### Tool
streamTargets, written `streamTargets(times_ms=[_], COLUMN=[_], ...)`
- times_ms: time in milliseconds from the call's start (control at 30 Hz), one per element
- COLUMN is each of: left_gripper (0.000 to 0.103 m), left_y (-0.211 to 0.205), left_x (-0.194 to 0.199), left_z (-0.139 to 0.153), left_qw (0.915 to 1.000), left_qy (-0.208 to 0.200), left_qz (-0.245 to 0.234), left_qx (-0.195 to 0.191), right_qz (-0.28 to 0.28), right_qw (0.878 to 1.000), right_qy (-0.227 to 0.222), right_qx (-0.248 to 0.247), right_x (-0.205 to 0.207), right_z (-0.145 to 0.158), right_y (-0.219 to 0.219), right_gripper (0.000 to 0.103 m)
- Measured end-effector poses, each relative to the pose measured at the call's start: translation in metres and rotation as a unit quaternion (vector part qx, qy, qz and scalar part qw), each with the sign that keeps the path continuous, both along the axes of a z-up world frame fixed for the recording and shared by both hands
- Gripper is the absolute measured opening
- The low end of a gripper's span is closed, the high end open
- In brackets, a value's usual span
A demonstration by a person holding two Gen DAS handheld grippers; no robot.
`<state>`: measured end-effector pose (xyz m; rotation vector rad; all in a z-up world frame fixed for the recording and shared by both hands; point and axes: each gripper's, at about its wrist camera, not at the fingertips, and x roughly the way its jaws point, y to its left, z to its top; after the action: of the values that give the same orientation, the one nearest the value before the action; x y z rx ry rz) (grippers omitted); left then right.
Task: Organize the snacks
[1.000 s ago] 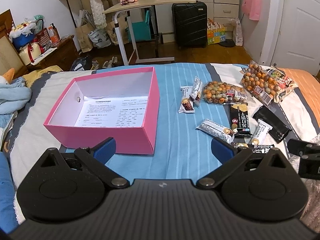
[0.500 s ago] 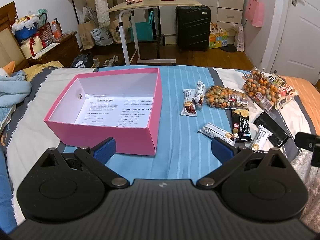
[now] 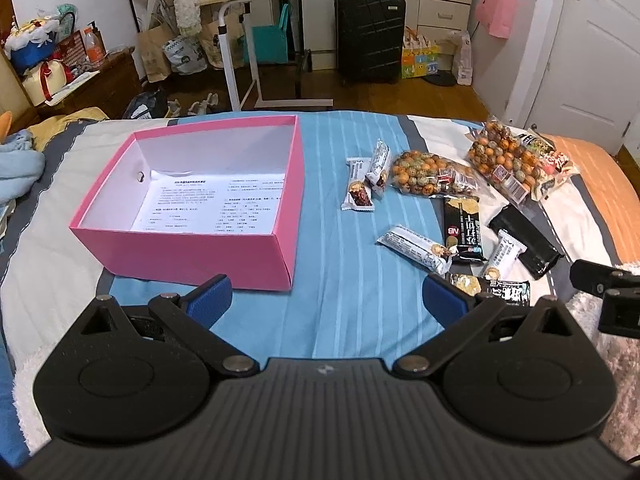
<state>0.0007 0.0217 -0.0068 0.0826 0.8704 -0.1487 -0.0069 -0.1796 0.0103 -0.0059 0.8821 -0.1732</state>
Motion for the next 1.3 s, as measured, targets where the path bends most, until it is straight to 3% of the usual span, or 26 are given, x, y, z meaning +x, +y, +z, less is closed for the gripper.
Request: streamTargets(times_ms=[867,1000,1100,1233,1300], left_gripper=[0.103,0.103,0.100,0.100,0.100], left_y=[-0.016,-0.020,-0.022,-0.032,-0.046], left_x=[-0.008,-0.002,0.013,0.041,0.053], left_z=[-0.006,-0.008,-0.006,-0.008,-0.018], left_qw=[0.9997,0.9990,0.9971,0.9956,0.9936], left_qy=[0.020,0.029,0.044,0.061,0.070], left_qz=[-0.014,-0.034,-0.062,-0.070,-0.088], left_qx=[0.008,0.001,-0.008,-0.017,0.002], right_qz=[0.011,0.057,0.112,0.186,0.198], right_qw=[1.000,0.997,0.993,0.982,0.977], right_qy=[0.009,-0.011,-0.024,0.032,0.083], right_qx=[0.022,0.051,0.041,-0.009,0.001], right_x=[-0.006,0.004,0.019,0.060,0.079], right_z=[-0.011,-0.015,-0.017,-0.024,-0.036], right_y=[-0.015,-0.026,-0.037,-0.047,-0.055], right_gripper=[0.103,0.103,0.103,0.103,0.103])
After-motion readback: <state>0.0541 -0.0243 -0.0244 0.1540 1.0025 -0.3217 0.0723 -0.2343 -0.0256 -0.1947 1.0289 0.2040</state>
